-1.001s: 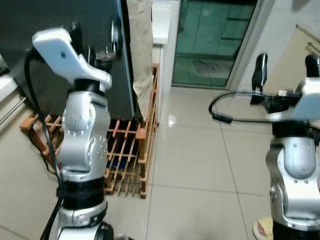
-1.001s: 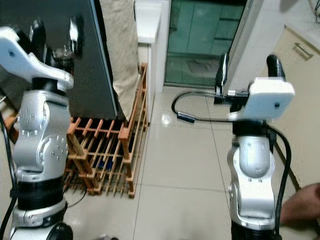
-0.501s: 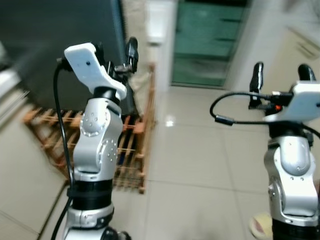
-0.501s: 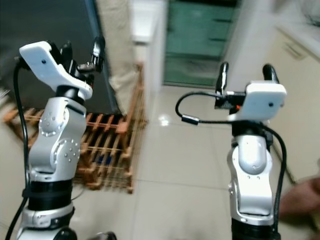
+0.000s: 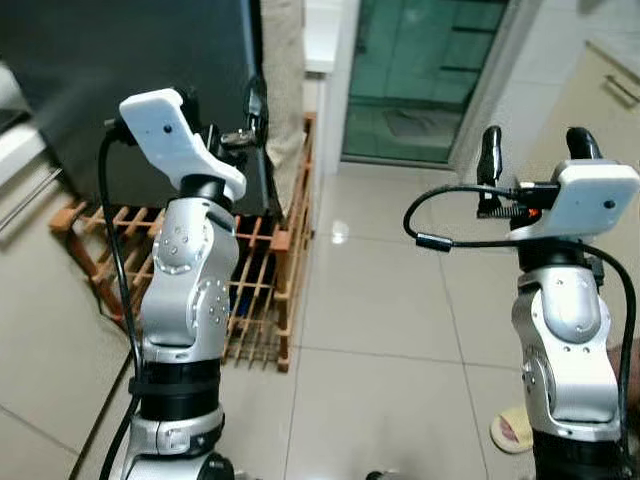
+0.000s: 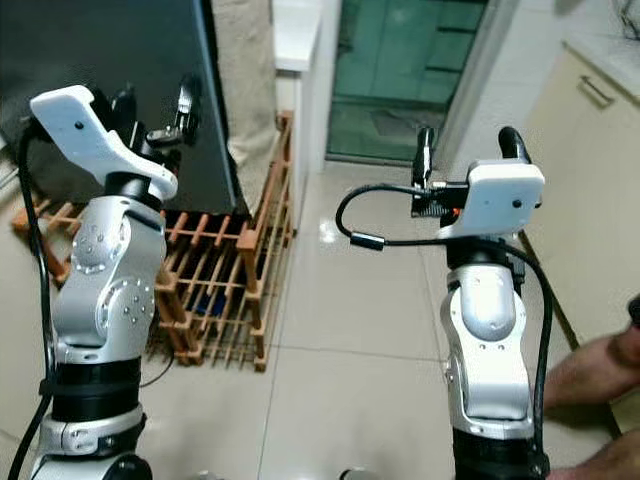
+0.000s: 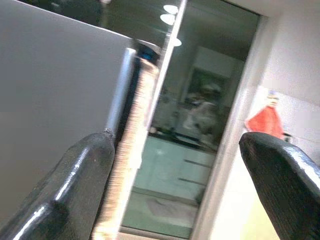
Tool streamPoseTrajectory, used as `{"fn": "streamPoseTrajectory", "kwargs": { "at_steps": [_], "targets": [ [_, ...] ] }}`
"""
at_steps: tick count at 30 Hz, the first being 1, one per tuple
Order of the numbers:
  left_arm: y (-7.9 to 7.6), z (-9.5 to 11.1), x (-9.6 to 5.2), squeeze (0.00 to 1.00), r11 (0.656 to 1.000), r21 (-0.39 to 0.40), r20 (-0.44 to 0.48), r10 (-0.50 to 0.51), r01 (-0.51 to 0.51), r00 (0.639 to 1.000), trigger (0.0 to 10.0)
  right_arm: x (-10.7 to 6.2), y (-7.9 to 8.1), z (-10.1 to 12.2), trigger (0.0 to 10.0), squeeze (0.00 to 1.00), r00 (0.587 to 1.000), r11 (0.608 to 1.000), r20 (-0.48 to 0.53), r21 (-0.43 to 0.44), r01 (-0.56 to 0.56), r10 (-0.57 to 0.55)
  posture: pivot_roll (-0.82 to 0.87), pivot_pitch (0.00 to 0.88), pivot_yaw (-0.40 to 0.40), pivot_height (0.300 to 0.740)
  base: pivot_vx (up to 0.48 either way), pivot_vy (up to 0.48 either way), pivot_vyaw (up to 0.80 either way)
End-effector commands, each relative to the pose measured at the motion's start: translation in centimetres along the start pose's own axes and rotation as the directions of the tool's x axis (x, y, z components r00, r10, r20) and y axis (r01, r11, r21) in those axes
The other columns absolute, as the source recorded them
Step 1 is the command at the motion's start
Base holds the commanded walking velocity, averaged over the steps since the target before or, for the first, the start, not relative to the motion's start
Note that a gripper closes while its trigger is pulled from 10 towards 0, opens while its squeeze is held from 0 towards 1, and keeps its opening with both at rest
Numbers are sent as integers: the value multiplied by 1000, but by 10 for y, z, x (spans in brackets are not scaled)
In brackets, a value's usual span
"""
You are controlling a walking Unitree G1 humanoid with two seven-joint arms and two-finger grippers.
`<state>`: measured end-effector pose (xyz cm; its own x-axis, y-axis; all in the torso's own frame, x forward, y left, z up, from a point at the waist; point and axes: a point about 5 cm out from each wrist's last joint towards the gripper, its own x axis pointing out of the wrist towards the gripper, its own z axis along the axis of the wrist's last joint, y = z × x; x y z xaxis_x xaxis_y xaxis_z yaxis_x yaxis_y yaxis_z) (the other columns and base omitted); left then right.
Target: Restocking fridge
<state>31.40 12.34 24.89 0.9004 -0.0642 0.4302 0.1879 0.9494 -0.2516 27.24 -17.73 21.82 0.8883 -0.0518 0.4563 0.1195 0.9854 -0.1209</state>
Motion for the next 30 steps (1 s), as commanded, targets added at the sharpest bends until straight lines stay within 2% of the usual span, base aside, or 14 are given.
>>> {"fn": "streamPoseTrajectory", "kwargs": {
  "at_steps": [1,21,30],
  "targets": [
    [-5,7,0,0,1000,-2,35,-28,28,999,10000,3,-1,3,10000,133,1000,1000,17,3,-2,2,-109,0,5,740,442,0,0],
    [-11,6,3,0,997,-22,46,-78,79,996,10000,7,0,3,10000,137,999,1000,39,4,4,-4,-111,0,15,740,445,0,0],
    [-10,5,6,0,997,-9,39,-78,78,996,10000,6,0,-1,10000,137,1000,1000,24,11,-8,8,-111,0,11,740,0,0,0]
  ]
}}
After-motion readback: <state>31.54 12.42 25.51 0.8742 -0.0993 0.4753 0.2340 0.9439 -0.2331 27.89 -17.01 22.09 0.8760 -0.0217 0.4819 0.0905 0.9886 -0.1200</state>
